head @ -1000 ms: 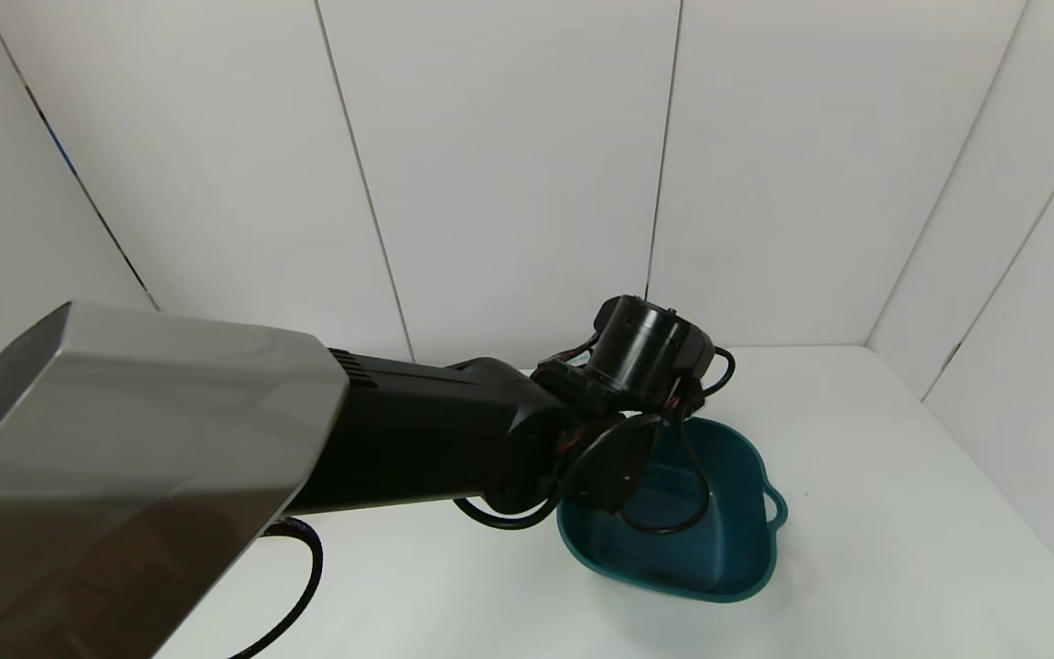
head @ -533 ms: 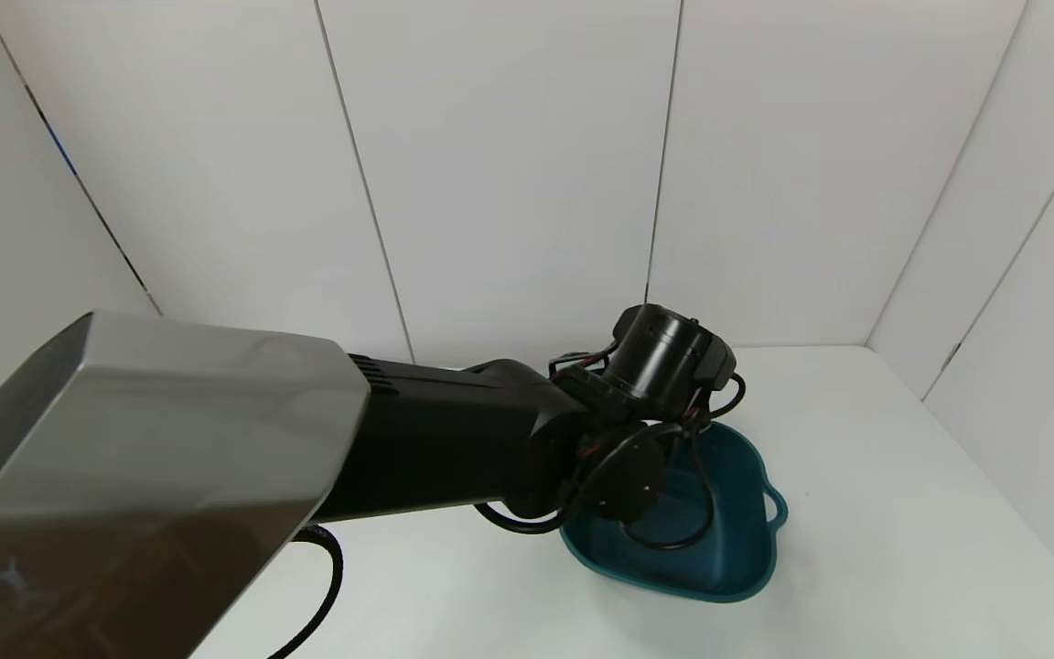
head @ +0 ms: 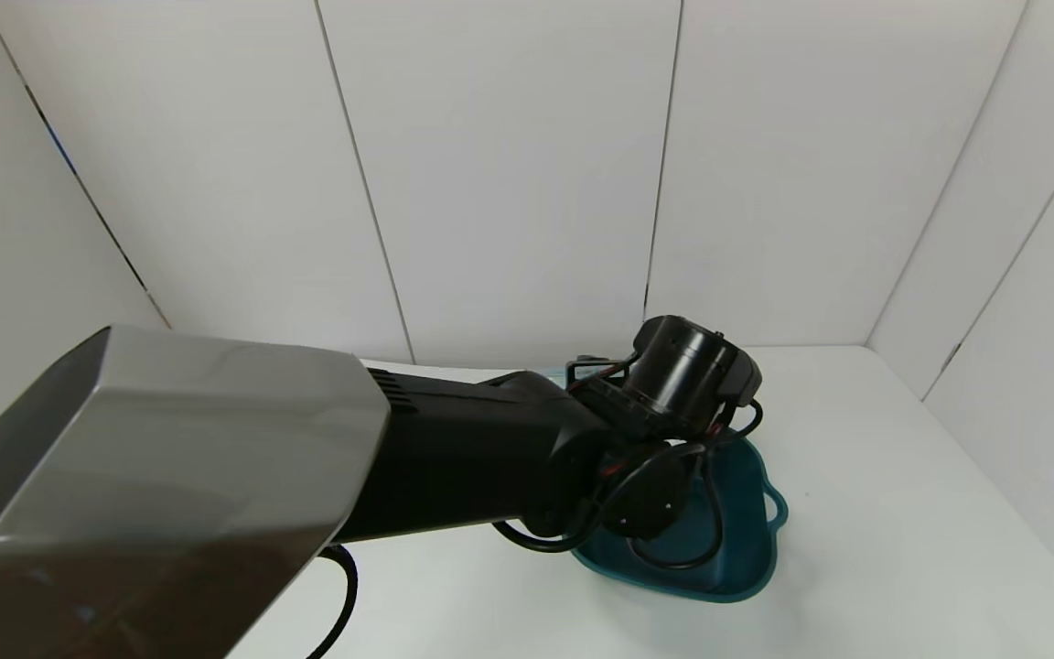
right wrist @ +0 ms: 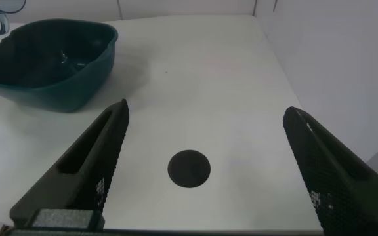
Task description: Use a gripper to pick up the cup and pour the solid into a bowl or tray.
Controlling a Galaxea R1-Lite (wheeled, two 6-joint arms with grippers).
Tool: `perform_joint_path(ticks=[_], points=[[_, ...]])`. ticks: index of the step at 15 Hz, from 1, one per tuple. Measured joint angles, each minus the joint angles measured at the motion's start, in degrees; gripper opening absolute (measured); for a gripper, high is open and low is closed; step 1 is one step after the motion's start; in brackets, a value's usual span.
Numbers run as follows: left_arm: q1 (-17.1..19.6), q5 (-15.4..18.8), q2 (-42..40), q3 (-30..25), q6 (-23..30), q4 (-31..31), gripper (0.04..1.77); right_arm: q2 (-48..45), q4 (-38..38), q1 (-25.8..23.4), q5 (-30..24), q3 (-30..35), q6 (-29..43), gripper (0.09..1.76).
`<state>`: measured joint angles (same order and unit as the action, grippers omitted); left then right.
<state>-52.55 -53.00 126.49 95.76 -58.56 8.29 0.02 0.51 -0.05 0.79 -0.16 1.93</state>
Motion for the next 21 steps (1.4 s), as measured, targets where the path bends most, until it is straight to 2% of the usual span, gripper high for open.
perform_joint_path(ticks=[5, 9, 21], points=[[-1.13, -2.62, 0.57, 0.41, -4.13, -0.06, 1.33, 0.0, 0.01, 0.0, -0.02, -0.02, 0.0, 1.71], [-1.99, -4.0, 1.82, 1.57, -5.44, -0.02, 1.33, 0.0, 0.01, -0.02, -0.02, -0.02, 0.0, 1.71], [-2.77, -7.74, 3.47, 3.46, -16.37, -0.17, 1.33, 0.0, 0.01, 0.0, -0.02, -0.02, 0.0, 1.71]])
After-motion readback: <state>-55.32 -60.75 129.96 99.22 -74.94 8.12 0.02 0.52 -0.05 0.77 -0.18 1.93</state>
